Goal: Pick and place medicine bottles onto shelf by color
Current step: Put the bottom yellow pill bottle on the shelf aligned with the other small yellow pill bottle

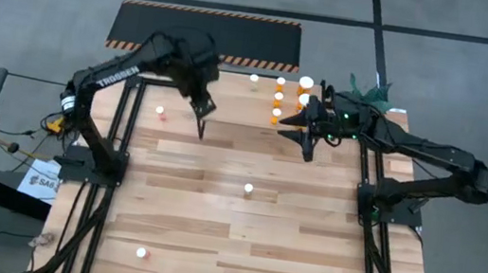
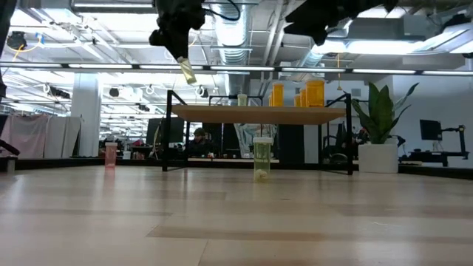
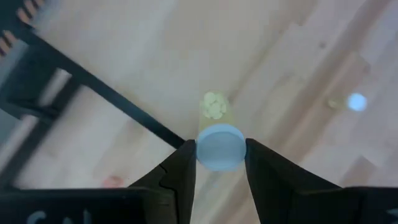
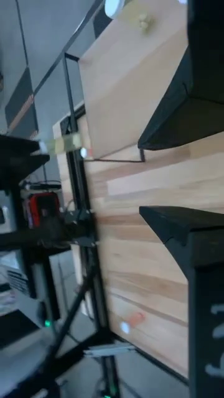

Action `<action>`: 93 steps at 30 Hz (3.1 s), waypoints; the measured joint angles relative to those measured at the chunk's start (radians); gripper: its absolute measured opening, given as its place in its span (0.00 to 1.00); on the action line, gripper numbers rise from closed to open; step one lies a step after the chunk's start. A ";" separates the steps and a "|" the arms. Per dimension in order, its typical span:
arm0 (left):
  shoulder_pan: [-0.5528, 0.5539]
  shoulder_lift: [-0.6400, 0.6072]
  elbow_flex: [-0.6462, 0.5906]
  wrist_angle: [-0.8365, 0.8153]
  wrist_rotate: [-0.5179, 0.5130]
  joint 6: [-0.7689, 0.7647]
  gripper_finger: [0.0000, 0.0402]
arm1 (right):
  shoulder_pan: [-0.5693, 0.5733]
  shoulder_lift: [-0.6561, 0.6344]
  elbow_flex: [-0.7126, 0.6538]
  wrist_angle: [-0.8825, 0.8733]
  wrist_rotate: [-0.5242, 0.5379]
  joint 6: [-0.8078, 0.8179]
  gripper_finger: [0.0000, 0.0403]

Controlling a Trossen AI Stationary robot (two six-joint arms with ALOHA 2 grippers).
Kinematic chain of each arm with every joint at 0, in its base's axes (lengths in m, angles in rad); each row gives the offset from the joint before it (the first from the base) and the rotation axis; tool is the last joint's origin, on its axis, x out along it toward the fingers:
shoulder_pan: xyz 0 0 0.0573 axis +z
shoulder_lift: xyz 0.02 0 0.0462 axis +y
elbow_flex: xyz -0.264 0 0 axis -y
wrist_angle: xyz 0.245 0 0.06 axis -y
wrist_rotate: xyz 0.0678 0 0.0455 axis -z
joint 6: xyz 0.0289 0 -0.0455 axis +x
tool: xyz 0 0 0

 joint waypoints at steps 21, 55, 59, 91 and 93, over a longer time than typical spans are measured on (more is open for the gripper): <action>0.035 0.132 0.091 -0.104 -0.007 0.220 0.28 | -0.023 0.069 0.000 0.155 0.000 0.098 0.44; -0.011 0.171 0.090 -0.111 -0.048 0.246 0.33 | -0.022 0.068 0.000 0.140 -0.003 0.094 0.44; -0.011 0.171 0.090 -0.110 -0.048 0.246 0.34 | -0.022 0.068 0.000 0.140 -0.003 0.094 0.44; -0.038 -0.590 -0.481 0.494 0.004 0.147 0.44 | -0.001 0.395 0.337 0.208 0.023 0.026 0.56; -0.043 -0.683 -0.595 0.601 0.005 0.126 0.44 | -0.002 0.475 0.419 0.167 0.023 0.025 0.60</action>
